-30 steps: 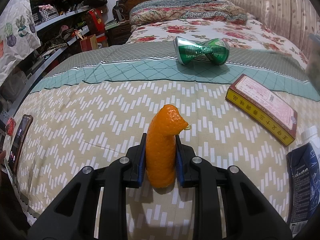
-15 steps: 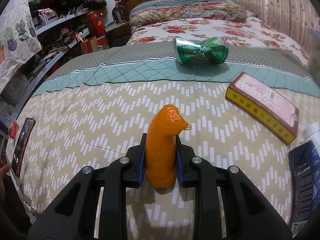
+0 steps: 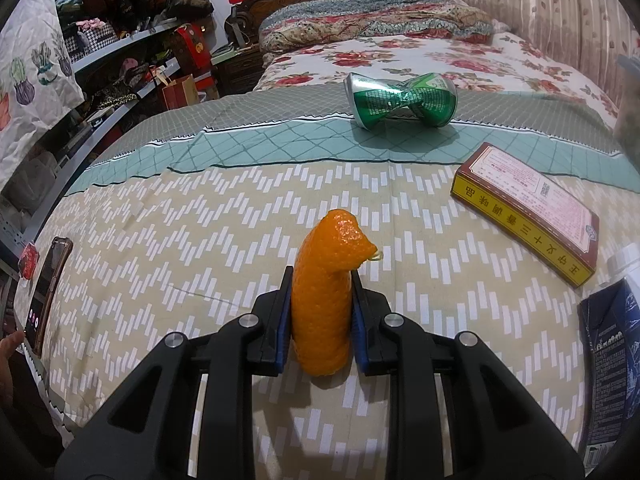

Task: Collect trash
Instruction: 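Hold the orange in the right tool while the left moves toward the green can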

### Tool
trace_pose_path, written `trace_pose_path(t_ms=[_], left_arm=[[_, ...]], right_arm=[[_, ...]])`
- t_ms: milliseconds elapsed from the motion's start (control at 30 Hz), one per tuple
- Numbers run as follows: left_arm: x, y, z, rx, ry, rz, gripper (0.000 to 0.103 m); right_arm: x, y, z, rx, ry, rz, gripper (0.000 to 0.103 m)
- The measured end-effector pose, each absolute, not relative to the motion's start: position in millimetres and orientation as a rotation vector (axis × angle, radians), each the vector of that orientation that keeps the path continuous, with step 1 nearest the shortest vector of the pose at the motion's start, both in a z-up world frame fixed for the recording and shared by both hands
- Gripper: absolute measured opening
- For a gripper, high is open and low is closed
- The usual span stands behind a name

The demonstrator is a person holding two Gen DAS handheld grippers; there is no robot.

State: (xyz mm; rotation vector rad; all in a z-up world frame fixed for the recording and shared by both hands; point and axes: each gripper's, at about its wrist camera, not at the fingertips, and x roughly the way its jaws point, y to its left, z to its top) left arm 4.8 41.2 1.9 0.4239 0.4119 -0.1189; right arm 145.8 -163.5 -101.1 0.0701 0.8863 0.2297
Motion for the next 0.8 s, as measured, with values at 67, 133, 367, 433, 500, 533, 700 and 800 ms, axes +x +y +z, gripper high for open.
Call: trace_pose_path(t_ms=[67,133,367,433,500,533,700,800], left_arm=[[4.7,41.4,2.3,0.424,0.411,-0.119,0.080],[5.1,41.5,2.6,0.422,0.413,-0.119,0.080],[4.6,41.3,2.2,0.423,0.418,-0.122,0.080],[5.2,39.7,1.8,0.424,0.421,-0.122,0.080],[5.0,39.2,1.4,0.421,0.427,-0.124,0.080],[5.2,37.9,1.1,0.421,0.431,-0.127,0.080],[8.5,26.9,2.5,0.432,0.440,-0.144,0.080],[10.7,20.3,3.6,0.428,0.454,-0.163,0.080]], right_arm=[[145.8,-163.4,-101.1,0.069,0.886,0.229,0.027],[145.7,-163.7,-101.1,0.069,0.887,0.229,0.027],[145.4,-163.2,-101.1,0.069,0.886,0.234,0.027],[144.9,-162.4,-100.9,0.067,0.885,0.242,0.027],[143.4,-162.4,-100.2,0.064,0.882,0.248,0.027],[141.4,-162.1,-99.2,0.066,0.877,0.254,0.027],[129.5,-163.4,-95.5,0.101,0.872,0.292,0.027],[120.8,-167.3,-91.4,0.122,0.861,0.310,0.027]])
